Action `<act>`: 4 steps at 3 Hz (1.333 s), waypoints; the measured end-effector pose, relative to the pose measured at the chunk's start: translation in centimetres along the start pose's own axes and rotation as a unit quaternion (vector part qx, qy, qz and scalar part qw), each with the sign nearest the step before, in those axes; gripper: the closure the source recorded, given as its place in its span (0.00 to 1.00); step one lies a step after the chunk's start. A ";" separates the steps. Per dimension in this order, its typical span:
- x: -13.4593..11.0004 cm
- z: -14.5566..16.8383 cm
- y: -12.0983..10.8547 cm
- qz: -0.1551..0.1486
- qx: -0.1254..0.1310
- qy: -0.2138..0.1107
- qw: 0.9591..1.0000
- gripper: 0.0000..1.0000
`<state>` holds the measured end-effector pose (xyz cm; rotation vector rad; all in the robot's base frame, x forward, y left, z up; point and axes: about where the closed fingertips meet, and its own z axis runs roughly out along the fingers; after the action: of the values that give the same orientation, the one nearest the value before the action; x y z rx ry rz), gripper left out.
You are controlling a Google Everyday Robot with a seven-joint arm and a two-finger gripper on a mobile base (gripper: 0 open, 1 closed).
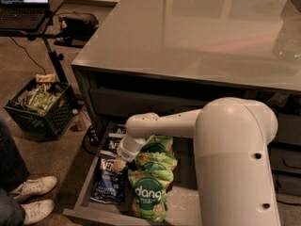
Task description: Pick blue chip bag from middle drawer and place on counter
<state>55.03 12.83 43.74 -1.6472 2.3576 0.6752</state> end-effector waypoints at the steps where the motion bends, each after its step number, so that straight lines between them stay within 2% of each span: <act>1: 0.0 0.0 0.0 0.000 0.000 0.000 1.000 0.82; 2: 0.0 0.0 0.0 0.000 0.000 0.000 1.000 1.00; 3: 0.1 -1.3 1.3 -0.001 -0.002 -0.010 1.000 1.00; 4: 0.4 -4.3 3.2 0.012 0.006 -0.019 1.000 1.00</act>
Offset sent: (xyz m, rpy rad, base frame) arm 0.0000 0.0000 0.0000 0.0000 0.0000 0.0000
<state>52.39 11.43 48.19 -1.5889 2.3528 0.6884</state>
